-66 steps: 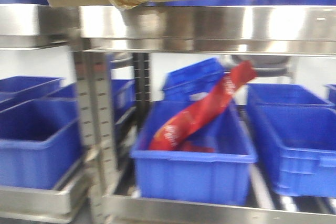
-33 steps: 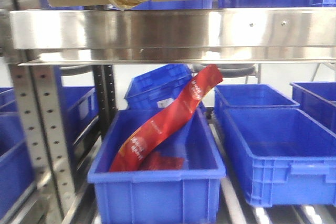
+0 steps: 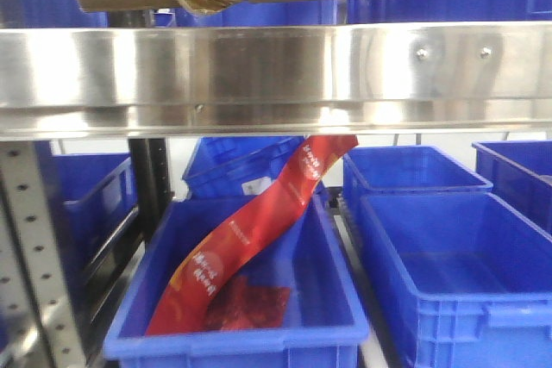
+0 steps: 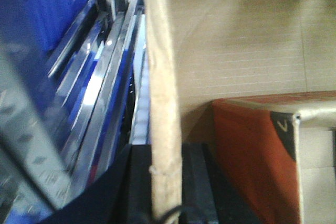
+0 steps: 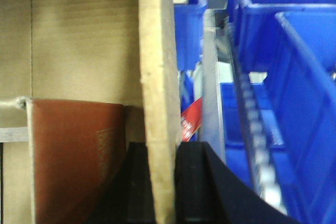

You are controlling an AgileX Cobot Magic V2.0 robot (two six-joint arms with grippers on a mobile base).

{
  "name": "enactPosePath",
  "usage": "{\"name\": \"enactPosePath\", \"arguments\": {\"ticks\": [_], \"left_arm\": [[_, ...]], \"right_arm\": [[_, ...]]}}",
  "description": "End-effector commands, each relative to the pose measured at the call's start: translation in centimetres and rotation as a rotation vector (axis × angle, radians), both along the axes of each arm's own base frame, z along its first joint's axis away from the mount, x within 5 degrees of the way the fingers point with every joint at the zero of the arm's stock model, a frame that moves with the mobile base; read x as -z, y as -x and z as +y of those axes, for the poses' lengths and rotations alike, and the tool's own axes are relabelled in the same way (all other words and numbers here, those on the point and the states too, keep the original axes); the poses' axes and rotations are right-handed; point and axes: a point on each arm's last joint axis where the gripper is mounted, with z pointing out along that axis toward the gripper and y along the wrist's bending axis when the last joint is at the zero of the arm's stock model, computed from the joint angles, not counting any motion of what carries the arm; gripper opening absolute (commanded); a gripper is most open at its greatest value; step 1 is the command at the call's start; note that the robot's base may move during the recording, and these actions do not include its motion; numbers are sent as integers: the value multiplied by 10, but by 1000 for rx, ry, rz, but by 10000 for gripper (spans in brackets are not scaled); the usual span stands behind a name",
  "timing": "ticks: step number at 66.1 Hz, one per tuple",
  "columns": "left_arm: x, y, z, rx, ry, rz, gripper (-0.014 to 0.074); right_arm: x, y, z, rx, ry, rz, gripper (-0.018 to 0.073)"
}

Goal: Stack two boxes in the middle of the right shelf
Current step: 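Raise and push the boxes onto the middle shelf level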

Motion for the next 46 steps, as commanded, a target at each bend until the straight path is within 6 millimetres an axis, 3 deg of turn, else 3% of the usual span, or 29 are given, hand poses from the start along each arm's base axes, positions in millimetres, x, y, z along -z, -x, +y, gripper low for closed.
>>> {"name": "enactPosePath", "arguments": {"ticks": [1, 46], "left_arm": [[-11, 4, 1, 16, 0, -62, -111], [-11, 4, 1, 16, 0, -62, -111]], "right_arm": [[-17, 5, -2, -16, -19, -94, -153], [-17, 5, -2, -16, -19, -94, -153]]}}
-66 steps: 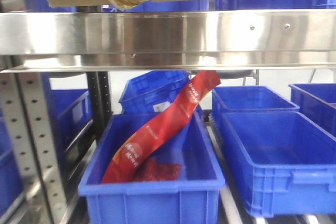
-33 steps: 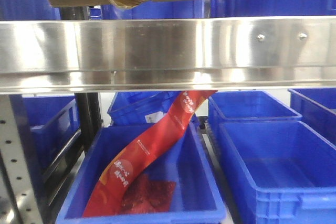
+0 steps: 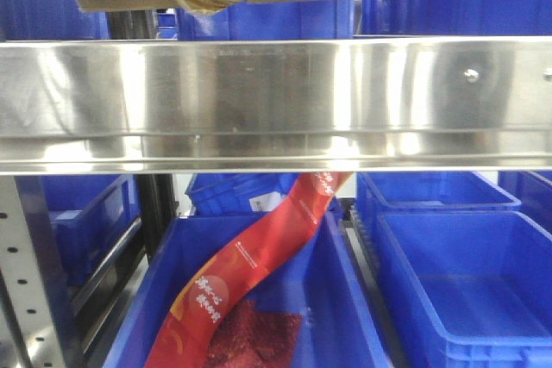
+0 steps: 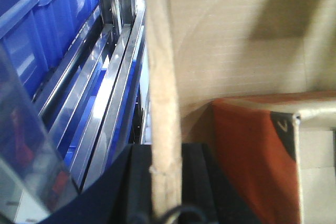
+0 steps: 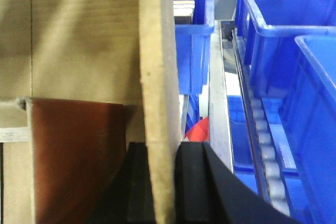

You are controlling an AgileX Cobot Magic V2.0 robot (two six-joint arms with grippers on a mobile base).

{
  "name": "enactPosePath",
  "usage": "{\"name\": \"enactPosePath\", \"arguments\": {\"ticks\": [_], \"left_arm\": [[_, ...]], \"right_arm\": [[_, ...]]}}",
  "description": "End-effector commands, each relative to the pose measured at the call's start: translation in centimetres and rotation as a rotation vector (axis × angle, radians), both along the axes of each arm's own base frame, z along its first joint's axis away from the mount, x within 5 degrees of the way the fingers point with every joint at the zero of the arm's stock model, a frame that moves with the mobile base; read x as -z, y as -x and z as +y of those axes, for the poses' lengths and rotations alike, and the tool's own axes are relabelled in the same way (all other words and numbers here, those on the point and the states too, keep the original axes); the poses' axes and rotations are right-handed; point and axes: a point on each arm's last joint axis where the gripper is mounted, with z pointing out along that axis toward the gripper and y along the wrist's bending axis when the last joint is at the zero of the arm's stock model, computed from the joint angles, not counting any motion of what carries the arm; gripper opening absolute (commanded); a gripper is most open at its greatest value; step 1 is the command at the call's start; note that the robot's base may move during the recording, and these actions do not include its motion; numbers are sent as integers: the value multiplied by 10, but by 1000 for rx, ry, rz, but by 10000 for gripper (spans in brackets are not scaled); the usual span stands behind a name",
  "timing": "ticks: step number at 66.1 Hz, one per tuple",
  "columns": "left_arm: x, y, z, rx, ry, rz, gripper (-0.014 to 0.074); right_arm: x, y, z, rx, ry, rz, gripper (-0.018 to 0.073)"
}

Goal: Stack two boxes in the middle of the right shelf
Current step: 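Raise and push the boxes onto the middle shelf level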

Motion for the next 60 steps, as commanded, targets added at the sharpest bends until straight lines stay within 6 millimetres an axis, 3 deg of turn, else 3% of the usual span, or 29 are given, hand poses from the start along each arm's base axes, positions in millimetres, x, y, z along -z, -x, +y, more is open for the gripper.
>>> {"name": "enactPosePath", "arguments": {"ticks": [1, 25, 42, 60], "left_arm": [[-11, 4, 1, 16, 0, -62, -111], [-11, 4, 1, 16, 0, -62, -111], [-13, 3, 0, 35, 6, -90, -111], [-9, -2, -5, 54, 30, -76, -111]], "right_arm": [[-17, 5, -2, -17, -19, -94, -153], [-17, 5, -2, -16, -18, -92, -153], [12, 14, -9, 89, 1, 221, -153], [13, 12, -9, 91, 3, 227, -153]]}}
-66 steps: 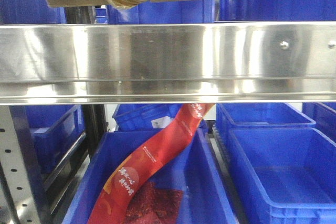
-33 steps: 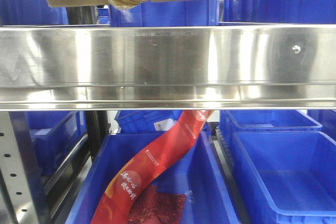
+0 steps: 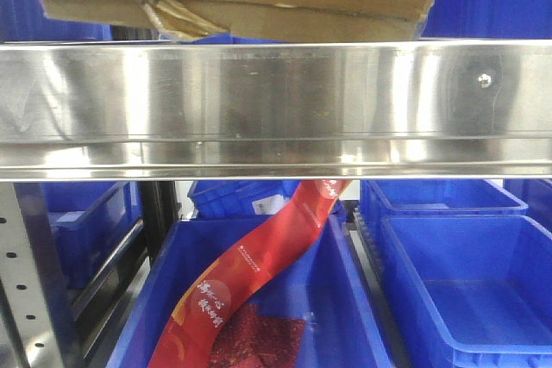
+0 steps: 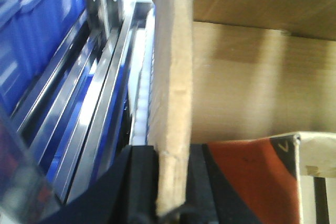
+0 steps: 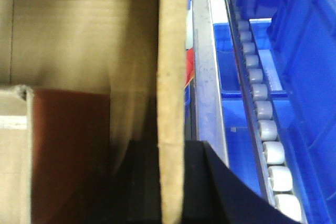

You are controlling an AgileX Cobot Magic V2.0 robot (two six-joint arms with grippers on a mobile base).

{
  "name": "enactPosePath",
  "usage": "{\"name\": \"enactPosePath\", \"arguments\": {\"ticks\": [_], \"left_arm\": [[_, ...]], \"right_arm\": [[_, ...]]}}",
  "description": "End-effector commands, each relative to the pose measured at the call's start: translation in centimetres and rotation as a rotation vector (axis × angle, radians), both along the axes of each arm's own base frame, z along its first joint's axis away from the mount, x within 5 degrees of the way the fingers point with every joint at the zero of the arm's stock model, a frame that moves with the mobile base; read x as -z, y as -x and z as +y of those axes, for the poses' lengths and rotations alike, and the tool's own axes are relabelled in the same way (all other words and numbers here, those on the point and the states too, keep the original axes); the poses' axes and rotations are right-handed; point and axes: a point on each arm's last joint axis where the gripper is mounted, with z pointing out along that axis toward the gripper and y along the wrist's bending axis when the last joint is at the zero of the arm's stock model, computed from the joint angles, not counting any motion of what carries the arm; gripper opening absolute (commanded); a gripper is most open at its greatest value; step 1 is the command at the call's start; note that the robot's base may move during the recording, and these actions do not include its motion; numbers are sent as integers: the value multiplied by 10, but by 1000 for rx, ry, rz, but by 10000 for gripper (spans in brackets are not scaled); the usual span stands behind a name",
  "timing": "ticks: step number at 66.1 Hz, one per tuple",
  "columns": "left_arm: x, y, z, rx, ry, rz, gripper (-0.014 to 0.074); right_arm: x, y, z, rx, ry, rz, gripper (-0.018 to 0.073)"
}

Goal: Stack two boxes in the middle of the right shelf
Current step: 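Raise and push the boxes onto the middle shelf level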

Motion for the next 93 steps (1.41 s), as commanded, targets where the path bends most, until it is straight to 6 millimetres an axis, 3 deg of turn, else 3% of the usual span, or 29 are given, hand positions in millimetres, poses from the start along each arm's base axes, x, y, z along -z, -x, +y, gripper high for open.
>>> {"name": "enactPosePath", "arguments": {"ticks": [1, 16, 20, 26, 36, 40, 47, 60, 65, 71, 83, 85, 93], "left_arm": [[-8, 1, -1, 17, 7, -54, -111], [1, -7, -4, 8, -7, -18, -106], [2, -9, -5, 6, -15, -16, -68], [6, -12, -6, 6, -22, -7, 63], [7, -13, -6, 5, -26, -7, 298], [7, -13, -6, 3, -31, -9, 363], [4, -12, -4, -4, -47, -22, 422], [-3, -5, -1, -2, -29, -38, 419], [-5, -3, 0, -1, -25, -43, 391], [-5, -2, 0, -1, -23, -45, 284], [-6, -2, 0, -1, -25, -48, -78], [-6, -2, 0, -1, -25, -48, -110], [-6, 1, 0, 19, -20, -39, -92]], "right_arm": [[-6, 1, -5, 16, 26, -31, -153], [-7, 0, -5, 11, 22, -45, -150], [-7, 0, -4, 11, 23, -43, -114], [-5, -1, -4, 16, 28, -28, 24], [4, -7, -2, 19, 40, 3, 383], [5, -9, -1, 19, 42, 8, 472], [4, -7, -2, 19, 40, 3, 524], [-7, 3, -6, 23, 29, -20, 516], [-8, 6, -8, 26, 31, -16, 462], [-8, 7, -8, 24, 41, -6, 312], [-8, 7, -8, 24, 41, -8, -173], [-8, 6, -8, 20, 44, -10, -159], [-12, 8, -8, 8, 25, -34, -160]]}}
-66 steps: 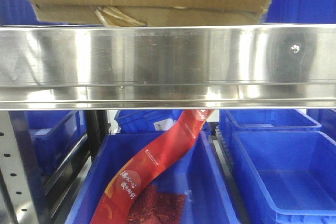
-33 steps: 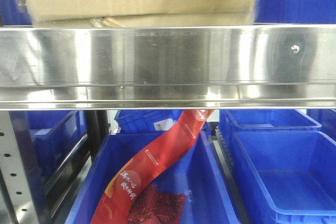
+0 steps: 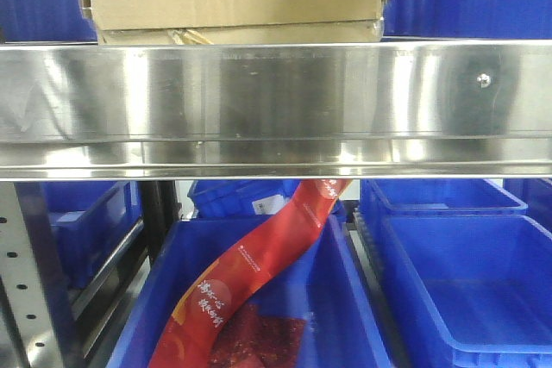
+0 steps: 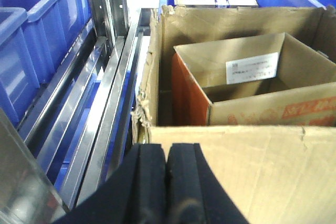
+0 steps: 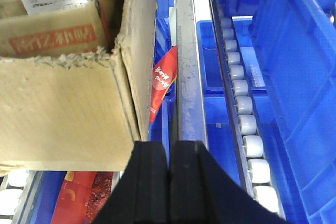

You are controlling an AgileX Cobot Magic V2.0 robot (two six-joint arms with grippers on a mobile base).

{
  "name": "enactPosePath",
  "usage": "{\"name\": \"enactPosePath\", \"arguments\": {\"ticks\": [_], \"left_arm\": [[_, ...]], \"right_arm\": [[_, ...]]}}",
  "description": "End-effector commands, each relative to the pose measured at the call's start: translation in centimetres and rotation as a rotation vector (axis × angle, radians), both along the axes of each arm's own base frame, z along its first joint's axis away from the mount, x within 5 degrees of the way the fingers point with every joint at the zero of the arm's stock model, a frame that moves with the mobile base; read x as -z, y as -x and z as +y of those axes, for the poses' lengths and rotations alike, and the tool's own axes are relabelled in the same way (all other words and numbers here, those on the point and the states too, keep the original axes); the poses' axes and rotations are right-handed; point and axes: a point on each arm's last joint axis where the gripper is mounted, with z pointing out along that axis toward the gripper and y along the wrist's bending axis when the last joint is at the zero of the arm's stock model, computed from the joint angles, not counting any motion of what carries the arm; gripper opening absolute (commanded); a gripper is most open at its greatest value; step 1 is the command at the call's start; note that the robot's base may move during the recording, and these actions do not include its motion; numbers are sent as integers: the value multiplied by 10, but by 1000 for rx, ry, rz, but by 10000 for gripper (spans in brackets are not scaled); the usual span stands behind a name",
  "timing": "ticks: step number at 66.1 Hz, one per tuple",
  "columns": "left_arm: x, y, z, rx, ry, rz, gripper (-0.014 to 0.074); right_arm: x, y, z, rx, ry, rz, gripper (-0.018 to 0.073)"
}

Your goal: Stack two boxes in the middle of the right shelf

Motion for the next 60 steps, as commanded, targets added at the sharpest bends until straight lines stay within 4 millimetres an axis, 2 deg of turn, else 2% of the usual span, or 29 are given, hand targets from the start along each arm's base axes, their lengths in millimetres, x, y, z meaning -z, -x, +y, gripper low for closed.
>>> {"name": "enactPosePath", "arguments": {"ticks": [1, 7, 12, 19, 22, 31, 38, 52, 60], "left_arm": [[-10, 8, 1, 35, 18, -31, -92], [-16, 21, -1, 127, 25, -31, -92], [-11, 30, -1, 191, 0, -47, -92], [8, 42, 1, 243, 1, -80, -92], [22, 48, 1, 270, 5, -85, -92], [53, 75, 6, 354, 58, -141, -92], [72, 91, 22, 333, 122, -168, -92], [100, 125, 69, 188, 134, -225, -92], [117, 149, 80, 154, 131, -234, -92]], "right_arm": [[-13, 5, -3, -15, -12, -69, -160], [-24, 11, -3, -73, -15, -180, -160], [-23, 18, -4, -115, 2, -229, -160], [-11, 29, -9, -144, -3, -269, -160], [-6, 35, -11, -169, -13, -314, -160], [13, 56, -24, -219, -43, -460, -160], [32, 74, -40, -197, -40, -478, -160], [63, 117, -65, -152, -32, -507, -160], [84, 143, -71, -151, -32, -506, -160]]}}
